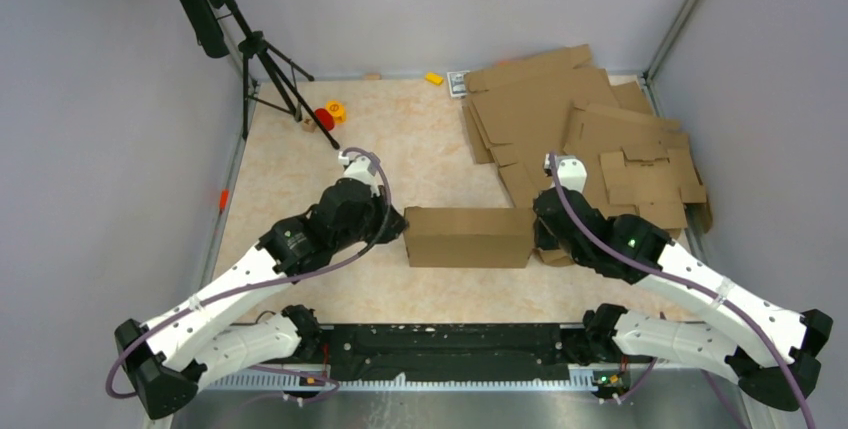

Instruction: Fold the paper box

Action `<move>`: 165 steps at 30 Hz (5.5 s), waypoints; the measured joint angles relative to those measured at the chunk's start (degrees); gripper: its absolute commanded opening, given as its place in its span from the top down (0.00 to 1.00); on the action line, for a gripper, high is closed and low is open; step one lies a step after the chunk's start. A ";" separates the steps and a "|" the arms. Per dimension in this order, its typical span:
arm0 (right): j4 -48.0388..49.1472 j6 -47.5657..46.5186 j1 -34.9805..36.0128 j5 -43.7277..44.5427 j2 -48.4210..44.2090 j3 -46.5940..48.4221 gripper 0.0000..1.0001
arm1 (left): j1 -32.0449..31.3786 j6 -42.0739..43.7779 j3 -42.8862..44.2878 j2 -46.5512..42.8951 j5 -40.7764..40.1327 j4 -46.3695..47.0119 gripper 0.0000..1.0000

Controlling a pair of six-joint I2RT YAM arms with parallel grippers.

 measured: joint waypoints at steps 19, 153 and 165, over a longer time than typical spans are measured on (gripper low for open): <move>0.22 -0.11 0.00 -0.15 0.11 0.00 1.00 | -0.02 2.54 5.79 0.39 0.44 -6.51 1.00; 22.27 0.13 -13.92 0.61 -26.84 -19.26 0.43 | -5.38 1.03 37.88 67.30 -4.00 14.10 1.00; 24.02 0.57 -13.92 -0.33 -21.70 -19.26 0.43 | 16.48 2.49 4.17 42.82 -11.87 14.64 1.00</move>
